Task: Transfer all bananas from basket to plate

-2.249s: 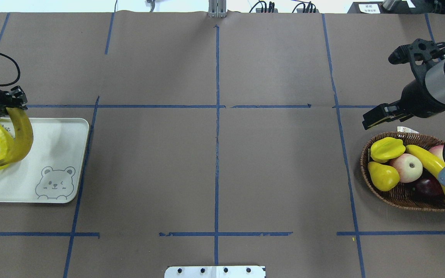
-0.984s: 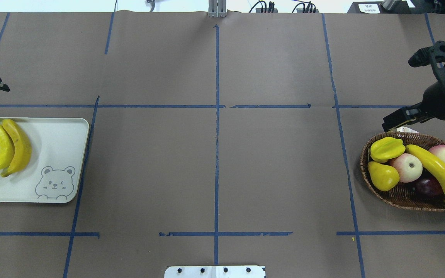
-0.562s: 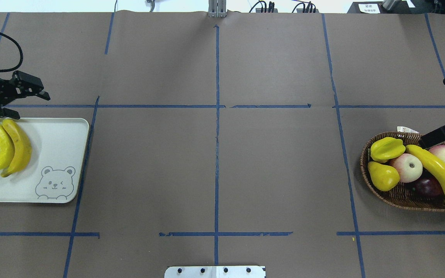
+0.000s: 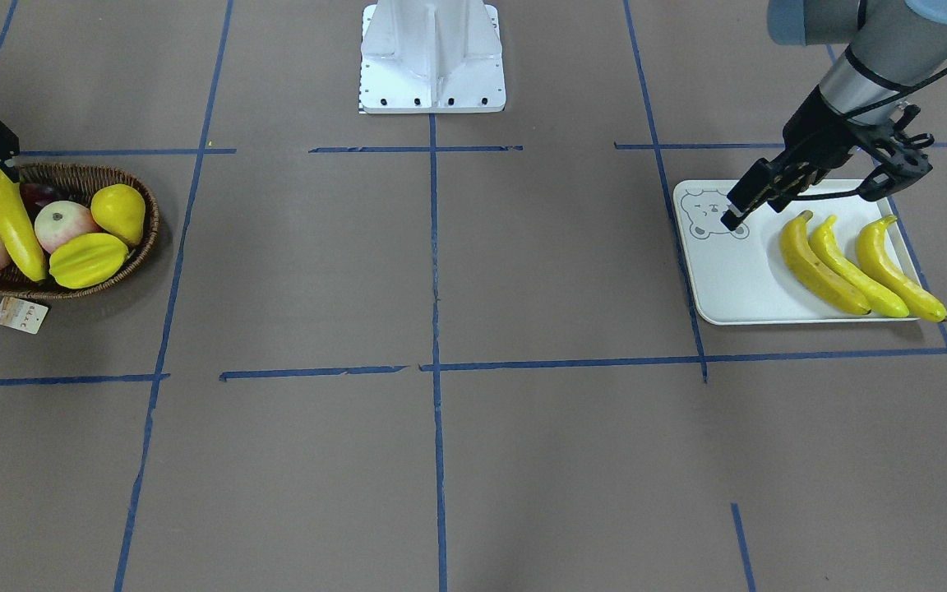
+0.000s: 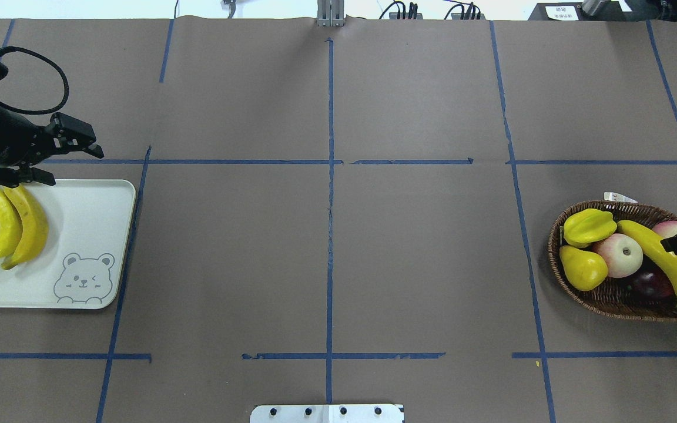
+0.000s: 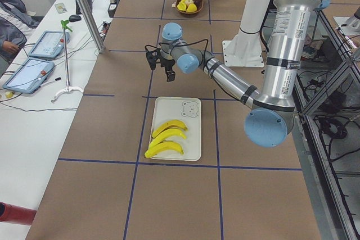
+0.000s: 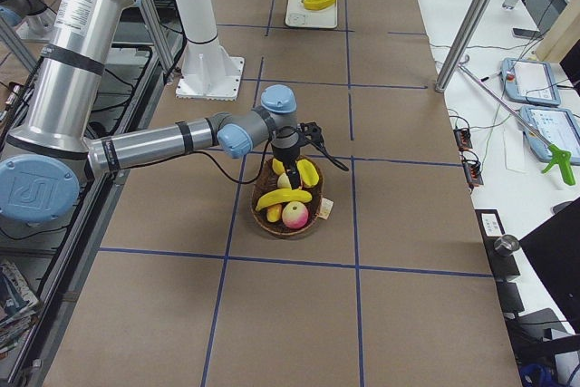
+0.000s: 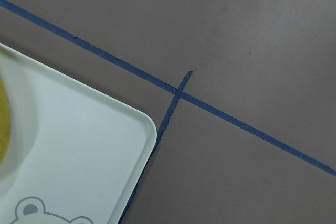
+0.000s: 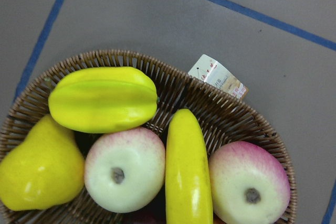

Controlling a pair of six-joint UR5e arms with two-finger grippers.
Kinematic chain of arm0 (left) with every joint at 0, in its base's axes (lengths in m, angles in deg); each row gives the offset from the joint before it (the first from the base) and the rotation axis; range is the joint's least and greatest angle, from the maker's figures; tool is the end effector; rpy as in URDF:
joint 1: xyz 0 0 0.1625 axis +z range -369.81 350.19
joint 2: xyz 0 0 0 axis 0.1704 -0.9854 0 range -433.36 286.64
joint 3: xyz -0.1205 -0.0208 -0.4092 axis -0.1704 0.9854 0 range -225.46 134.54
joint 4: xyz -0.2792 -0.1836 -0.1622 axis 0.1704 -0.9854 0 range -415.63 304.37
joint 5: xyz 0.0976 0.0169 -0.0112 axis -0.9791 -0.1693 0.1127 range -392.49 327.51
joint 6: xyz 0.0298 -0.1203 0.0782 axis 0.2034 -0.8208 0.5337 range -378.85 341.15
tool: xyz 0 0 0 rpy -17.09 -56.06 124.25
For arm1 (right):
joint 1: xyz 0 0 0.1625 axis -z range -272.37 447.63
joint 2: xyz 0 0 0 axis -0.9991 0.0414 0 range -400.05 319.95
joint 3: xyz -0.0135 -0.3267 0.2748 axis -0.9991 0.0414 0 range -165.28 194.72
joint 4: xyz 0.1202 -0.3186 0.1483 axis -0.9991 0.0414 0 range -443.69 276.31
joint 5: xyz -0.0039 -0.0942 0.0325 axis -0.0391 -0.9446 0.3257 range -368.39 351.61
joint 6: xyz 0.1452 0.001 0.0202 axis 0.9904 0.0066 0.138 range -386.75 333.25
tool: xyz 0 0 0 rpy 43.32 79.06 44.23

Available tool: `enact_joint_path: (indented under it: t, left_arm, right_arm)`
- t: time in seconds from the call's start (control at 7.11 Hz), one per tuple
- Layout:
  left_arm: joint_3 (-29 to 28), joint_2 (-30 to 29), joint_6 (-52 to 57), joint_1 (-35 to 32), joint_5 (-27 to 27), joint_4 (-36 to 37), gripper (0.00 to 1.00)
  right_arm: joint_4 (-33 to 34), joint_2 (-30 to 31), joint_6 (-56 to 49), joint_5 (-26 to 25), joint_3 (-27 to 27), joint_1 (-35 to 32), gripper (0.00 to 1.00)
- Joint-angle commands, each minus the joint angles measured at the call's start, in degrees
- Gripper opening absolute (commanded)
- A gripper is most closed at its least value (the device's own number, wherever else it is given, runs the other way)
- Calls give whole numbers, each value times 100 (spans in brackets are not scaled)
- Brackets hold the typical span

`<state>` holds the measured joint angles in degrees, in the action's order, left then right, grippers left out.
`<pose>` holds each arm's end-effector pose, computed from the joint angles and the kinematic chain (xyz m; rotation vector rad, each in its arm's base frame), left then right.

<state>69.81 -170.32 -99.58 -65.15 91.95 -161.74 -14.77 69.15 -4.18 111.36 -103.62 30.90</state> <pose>0.2438 -0.4412 0.4074 -0.0407 1.0006 -0.4834 -0.1425 -0.3276 0.5706 0.2188 -0.6920 -0.3154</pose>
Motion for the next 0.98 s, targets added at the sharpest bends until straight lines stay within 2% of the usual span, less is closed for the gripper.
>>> enact_joint_path:
  t: [0.0,0.28,0.42,0.56,0.7,0.84]
  left_arm:
    - [4,-16,-4,6,1,3,100]
    - [-5,-16,-4,6,1,3,100]
    - [-5,-16,-4,58,-7,3,100]
    - [-22,-16,-4,93,-8,3,100]
    - [-14,-16,-4,102,-8,3,100]
    - [-14,-25,-4,102,-8,3,100]
  right_arm:
    - [-151,163,1,-469,267,512,99]
    - [-160,163,1,-479,452,715,97]
    - [-151,163,10,-471,470,750,93]
    - [-142,163,10,-436,470,768,77]
    - [-133,146,1,-427,462,777,37]
    - [-133,154,1,-470,462,777,10]
